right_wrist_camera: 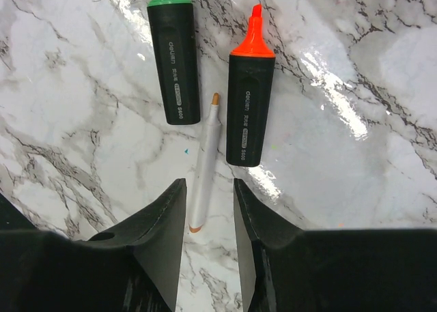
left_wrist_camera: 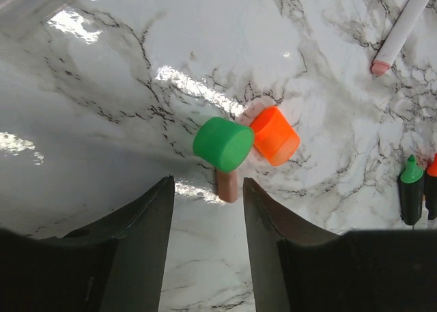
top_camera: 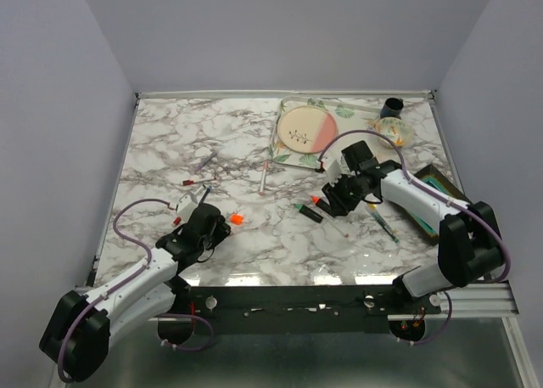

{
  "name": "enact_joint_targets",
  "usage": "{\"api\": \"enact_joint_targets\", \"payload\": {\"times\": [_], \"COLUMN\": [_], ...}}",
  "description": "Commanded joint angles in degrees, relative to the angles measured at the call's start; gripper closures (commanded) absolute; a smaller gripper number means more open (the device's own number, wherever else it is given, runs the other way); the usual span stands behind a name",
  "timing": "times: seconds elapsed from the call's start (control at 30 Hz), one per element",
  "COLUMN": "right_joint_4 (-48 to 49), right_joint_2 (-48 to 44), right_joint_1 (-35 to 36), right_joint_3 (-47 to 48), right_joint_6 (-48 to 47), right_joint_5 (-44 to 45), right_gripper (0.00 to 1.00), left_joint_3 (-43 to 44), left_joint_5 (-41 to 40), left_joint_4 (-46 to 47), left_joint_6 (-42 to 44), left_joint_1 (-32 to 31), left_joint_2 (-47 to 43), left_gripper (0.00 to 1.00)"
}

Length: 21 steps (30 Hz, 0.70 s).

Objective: Open the pen caps

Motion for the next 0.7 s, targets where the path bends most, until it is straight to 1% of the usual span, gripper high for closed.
{"api": "enact_joint_targets", "payload": {"times": [0.0, 0.07, 0.17, 0.23, 0.27, 0.3, 0.33, 0.37, 0.4, 0.47, 0.5, 0.6, 0.67], "right_joint_4": [0.34, 0.17, -0.79, -2.73, -2.91, -3.43, -3.87, -4.22, -5.01, -5.89, -6.68, -8.09, -8.27], "right_joint_2": [-2.58, -3.38, -5.14, -6.19, -6.72, -7.16, -8.12, -8.47, -8.65, -8.92, -8.83, -8.57, -8.65], "right_joint_1": [-1.57, -3.15, -5.35, -7.1, -7.8, -8.59, -10.78, -12.1, -13.42, -17.11, -18.26, -20.55, -20.64], "right_joint_3": [0.08, -0.09, -1.05, -1.58, -2.54, -2.9, -3.34, -3.43, -3.78, -4.13, -4.57, -5.54, -6.86], "right_joint_6": [-1.52, -1.78, -3.88, -5.47, -6.34, -6.79, -7.31, -8.36, -8.9, -11.35, -12.06, -14.08, -14.26], "right_joint_5": [1.86, 1.6, 0.99, 1.15, 1.68, 1.95, 2.12, 2.38, 2.91, 3.35, 3.7, 3.88, 3.97], "right_gripper": [0.59, 0.59, 0.58, 0.56, 0.56, 0.56, 0.55, 0.55, 0.55, 0.55, 0.55, 0.55, 0.56], "left_joint_3": [1.1, 1.89, 3.03, 4.0, 5.22, 5.76, 6.11, 6.46, 6.38, 5.59, 5.24, 3.75, 3.13], "left_joint_5": [-3.09, -2.65, -1.16, -0.45, 0.25, 0.69, 1.56, 3.83, 5.42, 8.06, 10.69, 14.39, 15.02], "left_joint_4": [-7.54, -9.12, -9.57, -10.0, -10.35, -10.18, -9.92, -8.27, -7.12, -3.17, -2.02, 2.11, 3.0], "left_joint_6": [1.01, 1.36, 3.47, 5.31, 7.58, 8.91, 10.14, 13.63, 15.06, 17.0, 18.23, 19.82, 20.0], "left_joint_1": [0.19, 0.19, 0.19, 0.19, 0.27, 0.28, 0.28, 0.28, 0.36, 0.36, 0.36, 0.45, 0.36], "left_joint_2": [-4.32, -6.95, -9.94, -11.17, -11.35, -11.53, -11.97, -12.15, -12.5, -13.64, -13.99, -14.87, -14.96], "left_gripper": [0.45, 0.45, 0.42, 0.37, 0.35, 0.31, 0.3, 0.26, 0.2, 0.16, 0.11, 0.07, 0.07]}}
